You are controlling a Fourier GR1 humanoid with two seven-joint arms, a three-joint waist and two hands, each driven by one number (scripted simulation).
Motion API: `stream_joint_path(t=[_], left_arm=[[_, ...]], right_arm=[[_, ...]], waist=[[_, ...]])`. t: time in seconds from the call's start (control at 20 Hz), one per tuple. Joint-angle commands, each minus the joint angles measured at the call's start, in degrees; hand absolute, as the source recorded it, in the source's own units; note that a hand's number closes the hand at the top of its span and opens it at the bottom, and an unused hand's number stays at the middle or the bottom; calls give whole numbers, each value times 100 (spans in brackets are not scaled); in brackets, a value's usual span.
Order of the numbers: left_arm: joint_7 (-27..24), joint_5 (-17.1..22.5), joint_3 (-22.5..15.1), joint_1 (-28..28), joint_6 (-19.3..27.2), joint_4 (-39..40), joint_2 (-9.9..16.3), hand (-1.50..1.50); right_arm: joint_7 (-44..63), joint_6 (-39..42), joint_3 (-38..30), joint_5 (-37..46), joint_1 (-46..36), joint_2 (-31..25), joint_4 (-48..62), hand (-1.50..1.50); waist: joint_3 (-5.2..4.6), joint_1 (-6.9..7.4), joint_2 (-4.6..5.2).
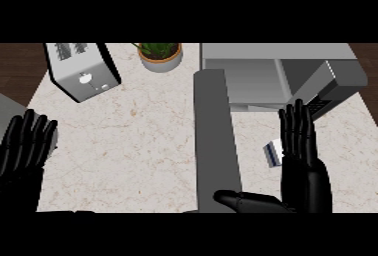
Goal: Pick up the milk, place it into the microwave and close the microwave
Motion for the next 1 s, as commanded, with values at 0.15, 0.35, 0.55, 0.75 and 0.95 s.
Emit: stream_joint_path(t=[0.15,0.35,0.55,0.75,0.95], left_arm=[[-208,20,-54,878,-263,-481,-104,-150],[-675,-407,-500,1216,-323,-385,-418,-150],[-347,-45,-102,1348,-449,-732,-219,-150],[-777,-480,-397,1564,-434,-645,-540,-150],[-403,-293,-249,1456,-485,-804,-405,-150]], right_arm=[[-641,-746,95,505,531,1,331,-150],[-663,-1014,-380,527,8,1,967,-150],[-993,-1039,-570,403,112,0,1197,-150],[-1010,-1160,-564,376,112,1,1315,-150],[-1566,-880,-1201,-262,48,-61,1890,-150]], waist=[[2,8,-1],[3,25,9],[4,15,7],[3,7,4],[5,1,9]])
